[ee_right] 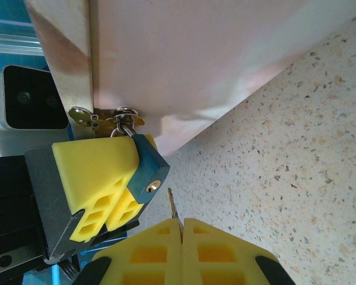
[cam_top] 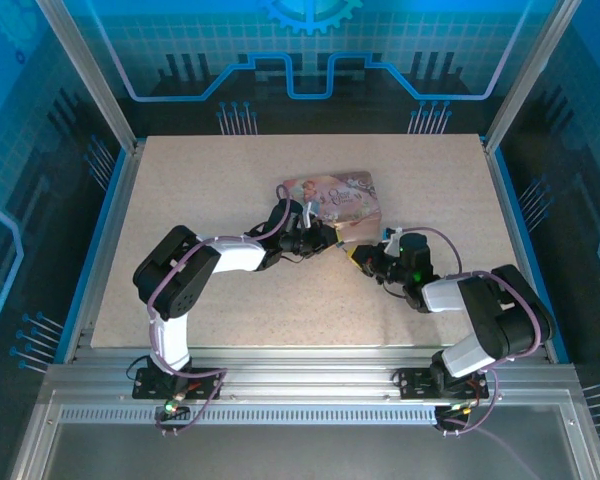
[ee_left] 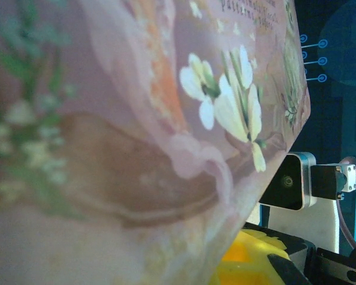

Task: Unlock the padlock with the key

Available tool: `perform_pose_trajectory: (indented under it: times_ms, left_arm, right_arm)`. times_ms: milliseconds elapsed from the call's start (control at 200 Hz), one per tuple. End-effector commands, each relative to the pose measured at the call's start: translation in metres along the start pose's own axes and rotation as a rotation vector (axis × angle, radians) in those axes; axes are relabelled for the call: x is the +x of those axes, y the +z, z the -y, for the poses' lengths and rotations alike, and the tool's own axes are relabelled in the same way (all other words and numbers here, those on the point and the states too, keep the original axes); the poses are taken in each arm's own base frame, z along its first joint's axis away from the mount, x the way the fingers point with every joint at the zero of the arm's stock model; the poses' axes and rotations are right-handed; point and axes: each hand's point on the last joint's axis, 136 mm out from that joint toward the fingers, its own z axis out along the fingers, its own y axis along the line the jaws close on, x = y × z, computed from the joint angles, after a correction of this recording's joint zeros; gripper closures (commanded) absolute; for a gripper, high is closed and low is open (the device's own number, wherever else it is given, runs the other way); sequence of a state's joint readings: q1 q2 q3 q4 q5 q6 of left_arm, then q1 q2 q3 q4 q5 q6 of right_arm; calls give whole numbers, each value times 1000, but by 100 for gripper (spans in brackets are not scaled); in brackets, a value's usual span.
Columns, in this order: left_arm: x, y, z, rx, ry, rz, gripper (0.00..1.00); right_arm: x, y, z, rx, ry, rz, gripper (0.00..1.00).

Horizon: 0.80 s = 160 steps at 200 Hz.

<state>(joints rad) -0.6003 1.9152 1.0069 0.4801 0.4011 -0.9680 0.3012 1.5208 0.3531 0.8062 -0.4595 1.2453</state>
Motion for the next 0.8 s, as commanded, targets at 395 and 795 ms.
perform_pose_trajectory:
  times_ms: [395, 795]
  left_arm:
    - [-2, -4, 17, 85, -5, -8, 93]
    - [-1, -3, 15, 90, -11, -9, 93]
  right_arm:
    - [-8, 4, -21, -56, -29, 28, 100]
    - [-4, 2, -20, -61, -29, 22, 100]
